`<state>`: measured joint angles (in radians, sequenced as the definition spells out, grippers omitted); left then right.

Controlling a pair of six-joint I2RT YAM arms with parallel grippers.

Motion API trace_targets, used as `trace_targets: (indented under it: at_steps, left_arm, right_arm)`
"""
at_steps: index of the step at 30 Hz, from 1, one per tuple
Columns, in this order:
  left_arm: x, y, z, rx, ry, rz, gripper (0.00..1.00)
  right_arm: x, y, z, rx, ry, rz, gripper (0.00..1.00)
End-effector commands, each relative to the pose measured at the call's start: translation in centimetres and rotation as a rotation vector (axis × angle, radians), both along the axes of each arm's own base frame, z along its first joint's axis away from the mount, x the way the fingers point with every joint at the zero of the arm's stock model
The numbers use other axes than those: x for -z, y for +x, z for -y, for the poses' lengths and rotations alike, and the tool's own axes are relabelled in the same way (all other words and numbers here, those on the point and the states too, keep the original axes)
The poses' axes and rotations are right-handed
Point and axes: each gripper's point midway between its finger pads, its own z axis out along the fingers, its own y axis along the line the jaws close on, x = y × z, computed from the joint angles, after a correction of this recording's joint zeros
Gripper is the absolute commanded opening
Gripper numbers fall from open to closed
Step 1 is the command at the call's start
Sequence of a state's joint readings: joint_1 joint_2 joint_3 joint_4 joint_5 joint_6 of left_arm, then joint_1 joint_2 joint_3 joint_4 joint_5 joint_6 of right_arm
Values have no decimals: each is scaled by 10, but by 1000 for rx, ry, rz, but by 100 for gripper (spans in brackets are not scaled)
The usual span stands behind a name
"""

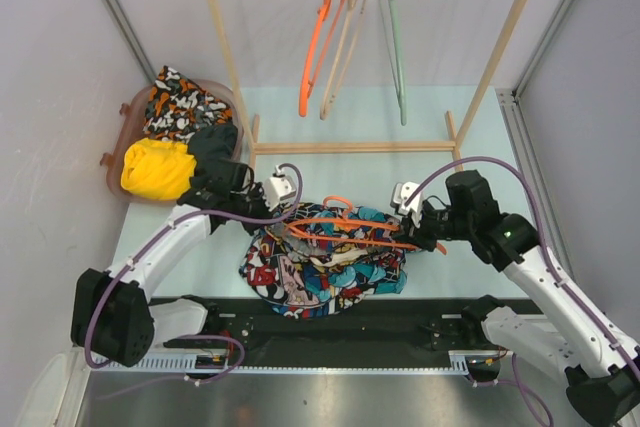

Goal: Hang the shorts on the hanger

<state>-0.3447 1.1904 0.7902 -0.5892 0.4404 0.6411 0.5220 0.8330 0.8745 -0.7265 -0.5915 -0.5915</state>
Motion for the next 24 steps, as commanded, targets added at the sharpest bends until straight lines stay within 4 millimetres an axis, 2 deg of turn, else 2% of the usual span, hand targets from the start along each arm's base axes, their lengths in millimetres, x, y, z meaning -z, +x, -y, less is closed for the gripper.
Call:
trace_targets:
  at_steps: [1, 5, 15, 20, 23, 24]
  left_arm:
    - [-21, 9, 10, -19, -39, -17, 0]
    - [-24, 8, 12, -31, -44, -53, 0]
    - [-35, 0, 22, -41, -84, -174, 0]
    - [-43, -4, 28, -20, -115, -197, 1]
    - [-53, -9, 24, 26, -179, -214, 29]
    - [-58, -2, 11, -6, -209, -213, 50]
  right_arm:
    - [-11, 15, -13, 6, 59, 81, 0]
    - [-8, 21, -21, 12, 81, 94, 0]
    - [17, 36, -50, 16, 96, 123, 0]
    - [18, 38, -62, -8, 153, 124, 0]
    - [20, 37, -67, -34, 166, 120, 0]
    - [20, 36, -69, -43, 169, 118, 0]
